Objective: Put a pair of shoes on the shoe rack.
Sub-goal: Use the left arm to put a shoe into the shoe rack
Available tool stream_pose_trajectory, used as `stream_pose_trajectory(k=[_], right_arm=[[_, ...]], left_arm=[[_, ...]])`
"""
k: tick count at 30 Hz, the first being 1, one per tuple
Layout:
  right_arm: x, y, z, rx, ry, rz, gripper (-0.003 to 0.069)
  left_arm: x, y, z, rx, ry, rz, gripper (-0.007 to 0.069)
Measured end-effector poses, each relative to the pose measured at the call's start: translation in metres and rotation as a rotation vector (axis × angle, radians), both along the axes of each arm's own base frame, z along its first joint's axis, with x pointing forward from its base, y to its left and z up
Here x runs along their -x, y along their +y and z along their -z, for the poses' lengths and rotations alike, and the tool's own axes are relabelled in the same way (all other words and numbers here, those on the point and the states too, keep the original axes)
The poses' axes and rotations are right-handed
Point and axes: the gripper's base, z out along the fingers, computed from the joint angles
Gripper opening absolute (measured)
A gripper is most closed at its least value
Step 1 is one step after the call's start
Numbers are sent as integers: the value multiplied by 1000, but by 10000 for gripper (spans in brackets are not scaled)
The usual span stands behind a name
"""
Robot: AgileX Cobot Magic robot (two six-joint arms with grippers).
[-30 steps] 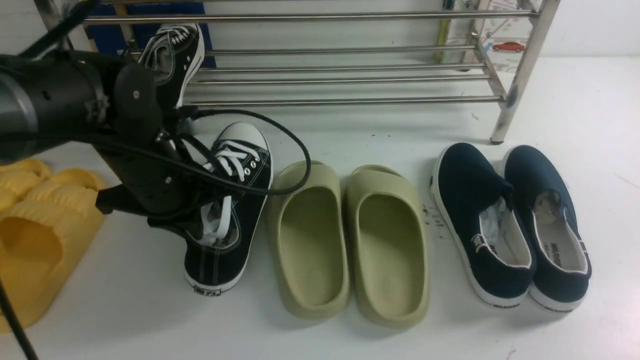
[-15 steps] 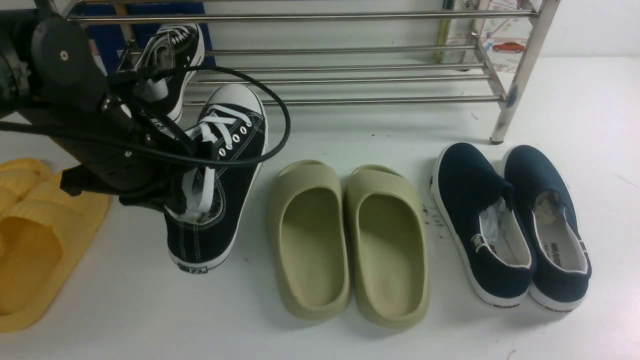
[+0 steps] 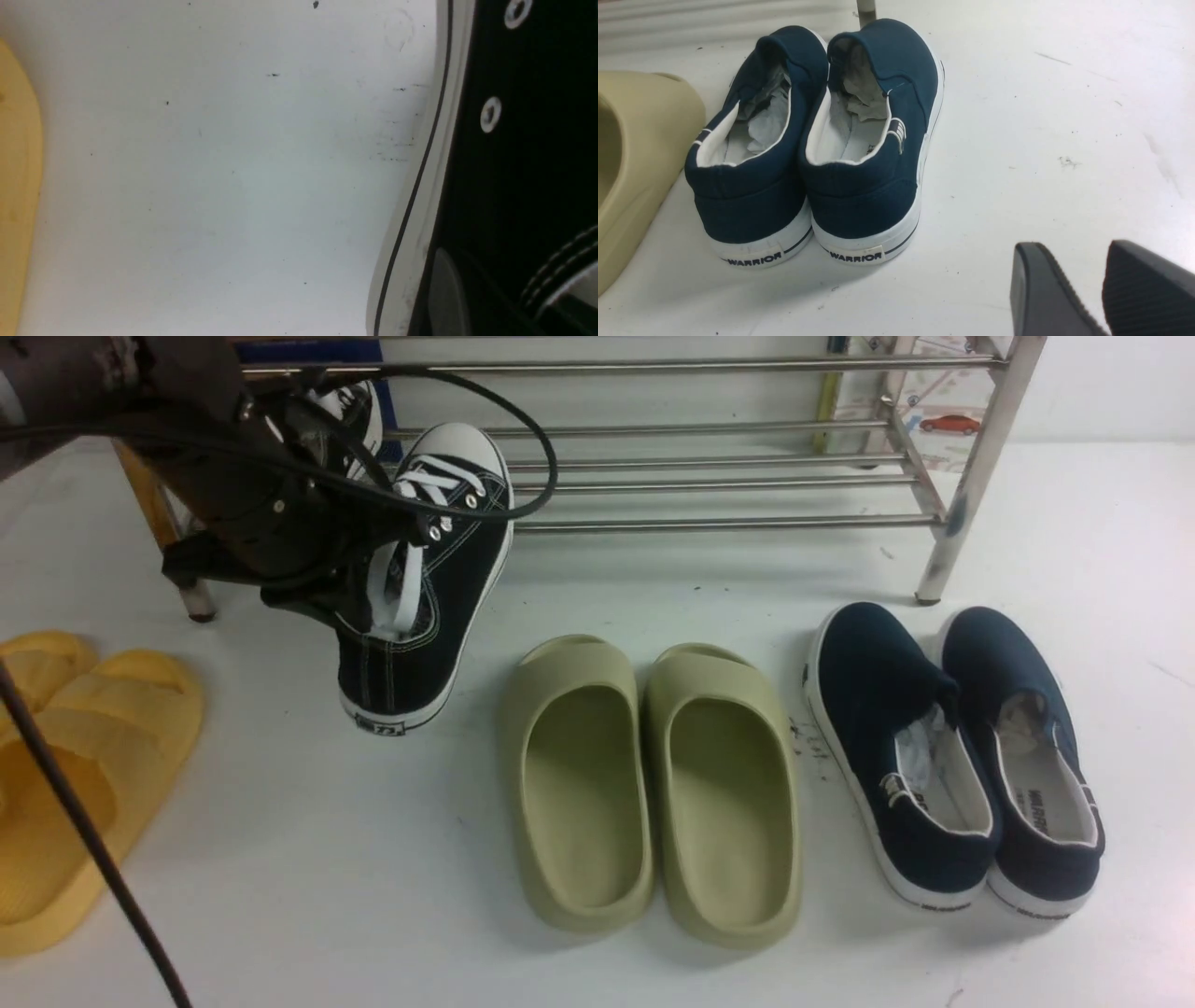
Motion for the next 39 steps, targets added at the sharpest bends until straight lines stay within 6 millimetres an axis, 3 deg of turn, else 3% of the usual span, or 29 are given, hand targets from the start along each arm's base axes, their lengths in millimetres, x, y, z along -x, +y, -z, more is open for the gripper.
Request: stream_pose_trajectory(k=[13,27,34,39], right_arm=[[0,0,0,0,0,0,239],[0,0,0,0,0,0,239],[0,0,0,0,0,0,239],[0,0,0,0,1,0,239]], left_arm=[[-12,-1,-24,13,-105,-4,-13],[-21,16,-18,21,-96,-84,-13],[-33,14,-6,45,-100,-103,-13],[-53,10,-9,71,-132,-113,-13]])
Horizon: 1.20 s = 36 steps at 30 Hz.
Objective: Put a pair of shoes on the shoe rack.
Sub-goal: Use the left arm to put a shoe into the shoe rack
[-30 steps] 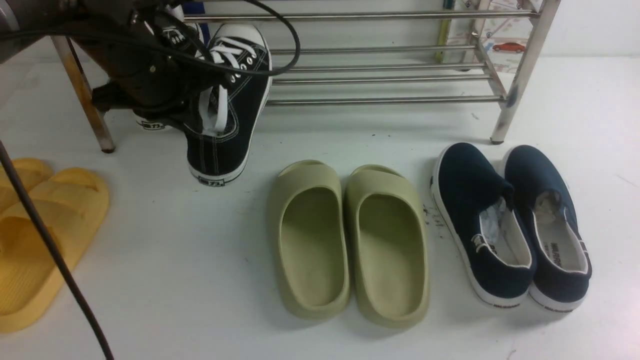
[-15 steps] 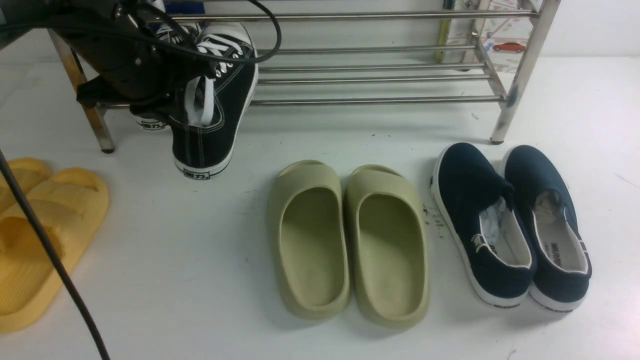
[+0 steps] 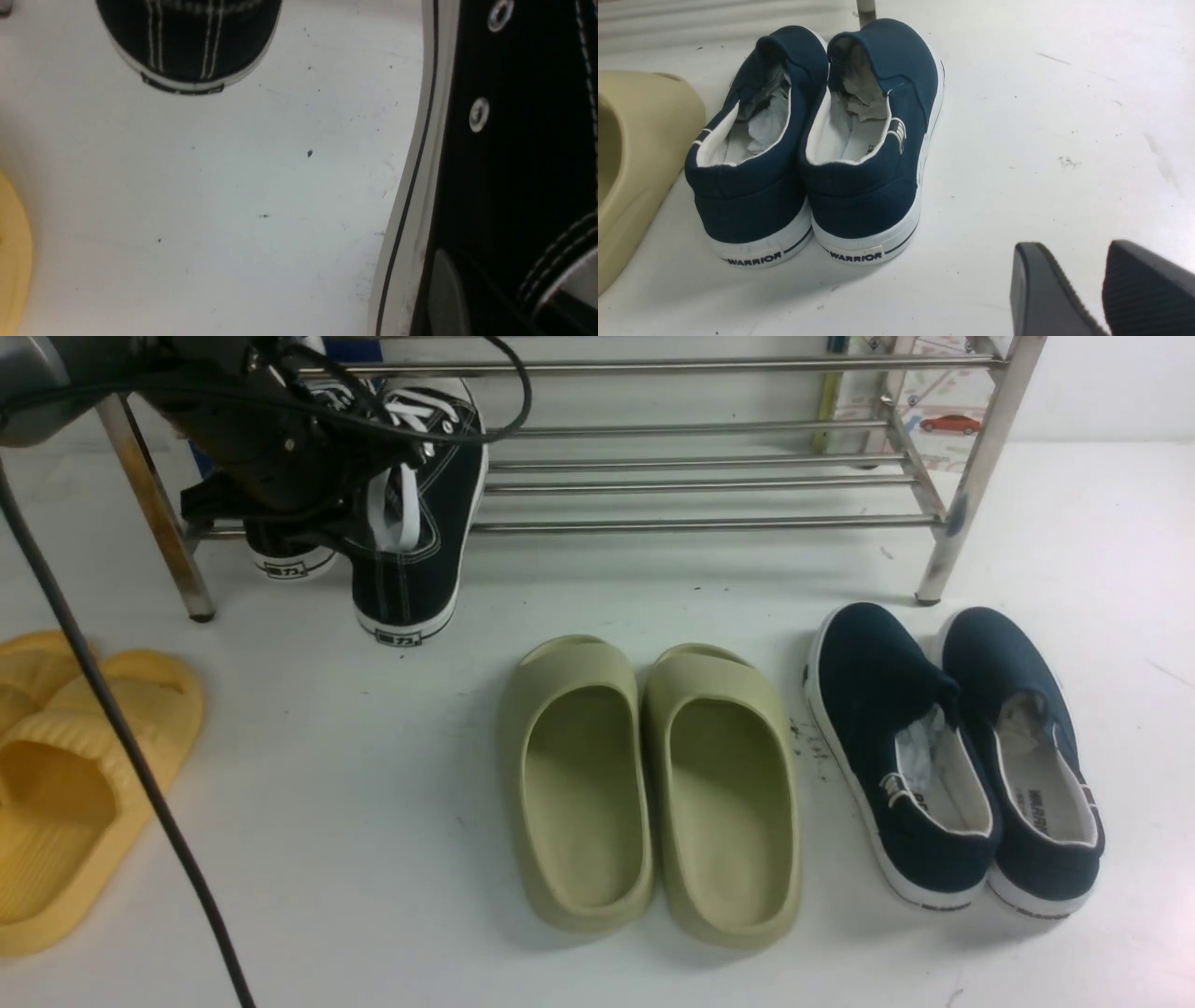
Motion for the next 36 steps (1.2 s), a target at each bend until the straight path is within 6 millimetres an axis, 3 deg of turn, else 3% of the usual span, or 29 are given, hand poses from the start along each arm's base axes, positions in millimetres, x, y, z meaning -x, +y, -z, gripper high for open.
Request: stream_pose_trajectory(k=[13,27,36], right_arm=[[0,0,0,0,0,0,239],[0,0,0,0,0,0,239],[0,0,0,0,0,0,239]], left_arm=[[-47,-2,17,-51,43,-17,-13],[-60,1,13,-88,-61,-30,-13],[-69,1,33,-98,-42,-30,5]])
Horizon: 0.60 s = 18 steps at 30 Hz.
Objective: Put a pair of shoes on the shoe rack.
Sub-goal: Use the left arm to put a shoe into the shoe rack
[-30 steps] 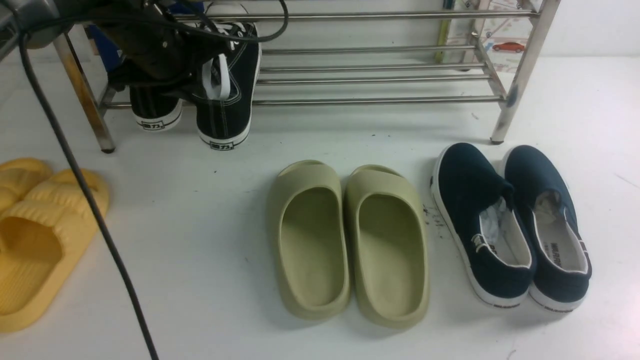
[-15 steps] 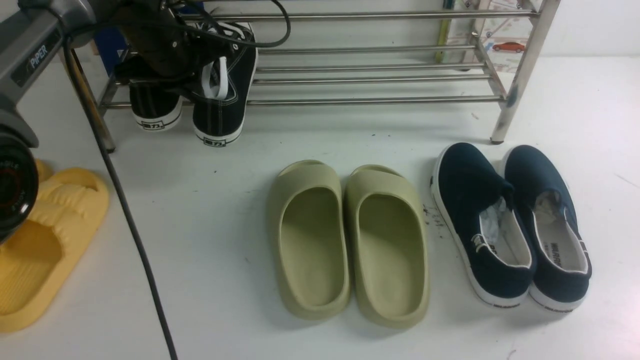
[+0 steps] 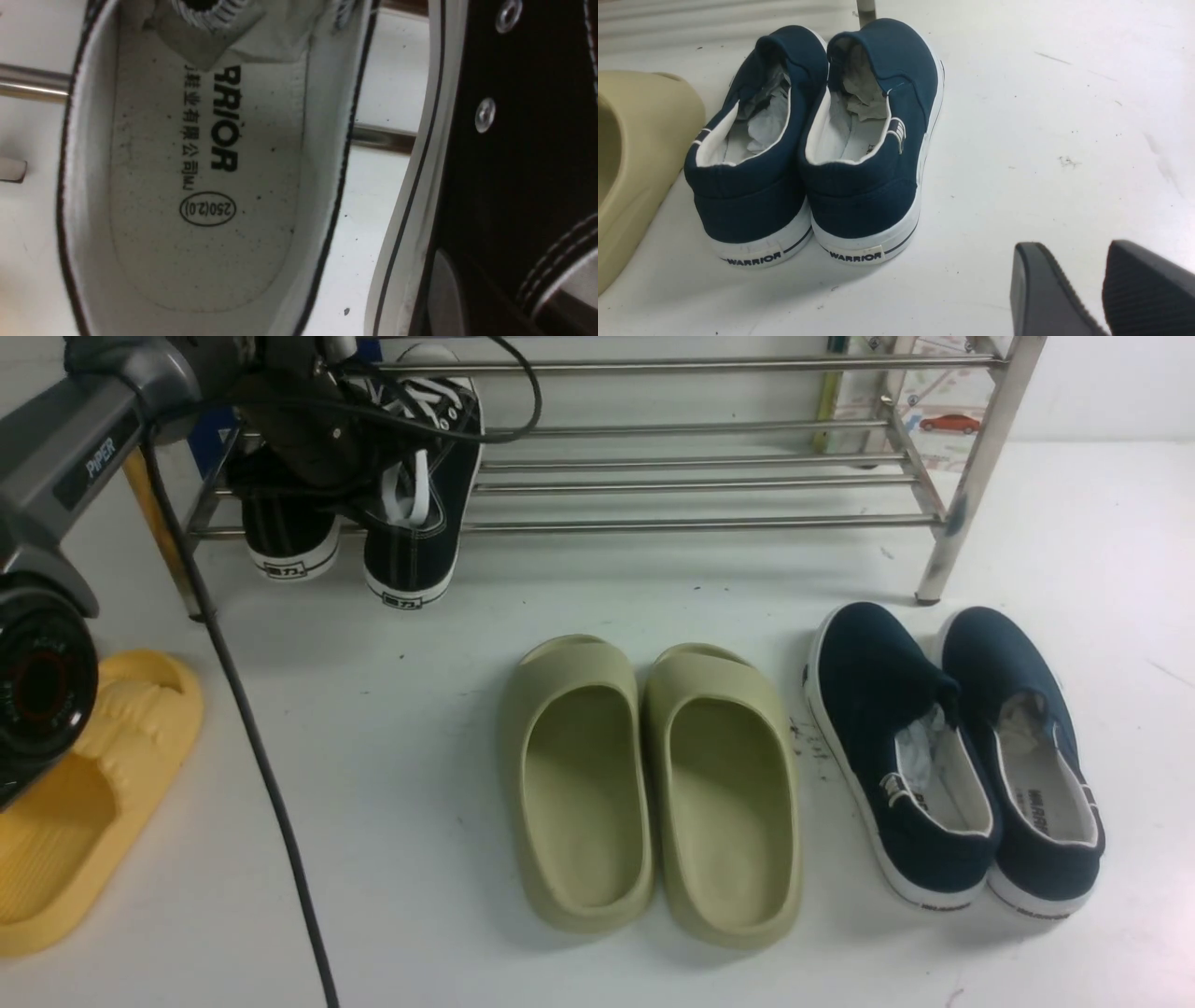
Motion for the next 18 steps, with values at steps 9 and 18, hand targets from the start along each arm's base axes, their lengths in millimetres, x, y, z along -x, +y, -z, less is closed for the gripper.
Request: stream_pose_trajectory(k=[9,18], right_arm=[[0,0,0,0,0,0,239],[0,0,0,0,0,0,239]], left_arm=[[-5,-1,-10,11,-86,-2,193],[13,1,-30,-6,-28,13,267]])
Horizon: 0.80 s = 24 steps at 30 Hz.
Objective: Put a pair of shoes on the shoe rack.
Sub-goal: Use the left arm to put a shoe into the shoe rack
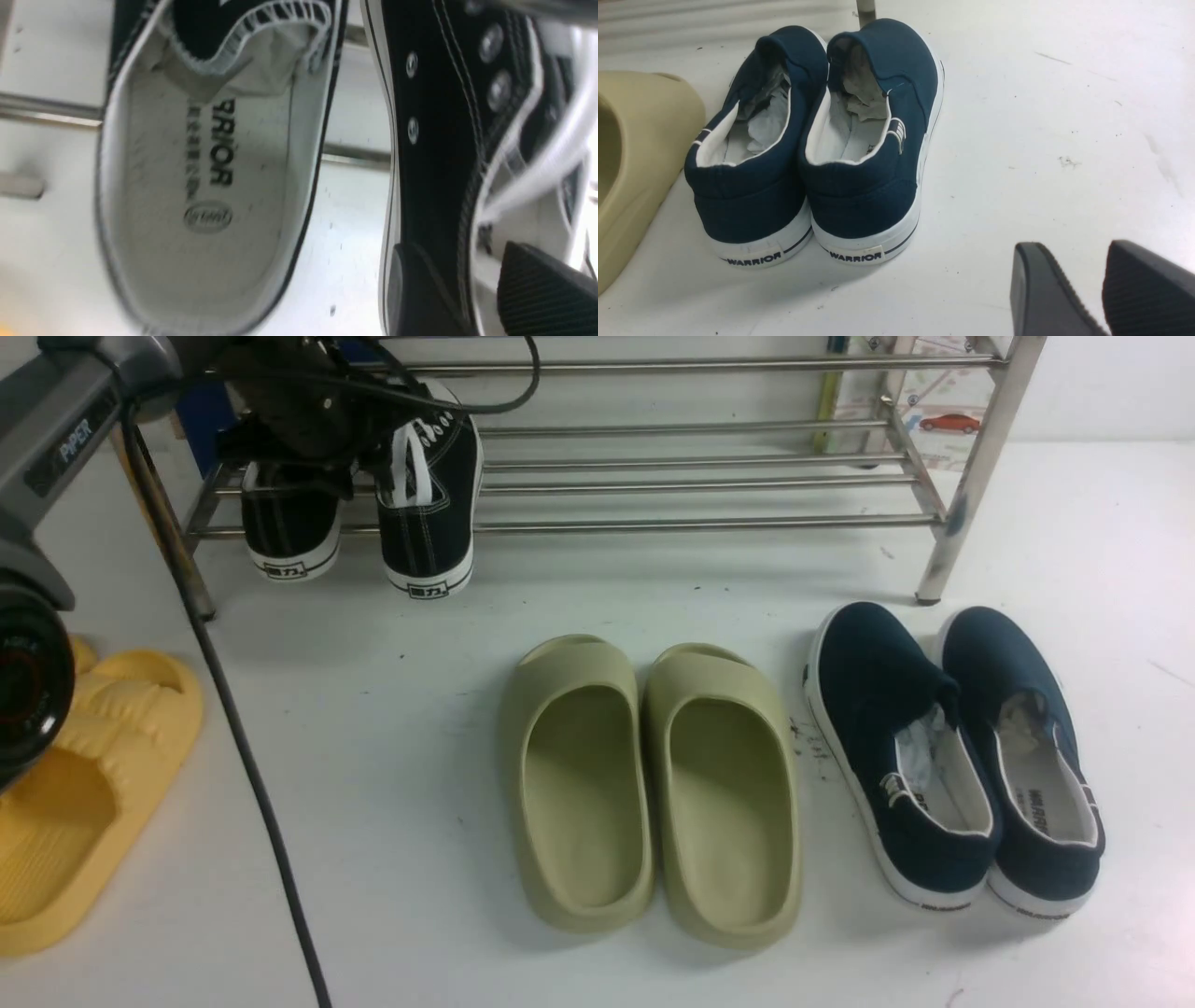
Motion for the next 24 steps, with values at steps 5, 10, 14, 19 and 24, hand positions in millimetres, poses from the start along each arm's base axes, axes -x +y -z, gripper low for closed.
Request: stream_pose_trajectory(k=[5,10,14,19,24], right_arm=[[0,0,0,0,0,0,239],[0,0,0,0,0,0,239],[0,0,0,0,0,0,239],[0,0,0,0,0,0,239],[0,0,0,0,0,0,239]], left_arm=[[14,2,-20,-33,17,40,212],[29,6,-25,-88,115,73,48],[32,9,-19,-133,154,76,-13],[59,4,-23,-127,195,115,-13],[94,-32,-16,-120,214,219,-13]])
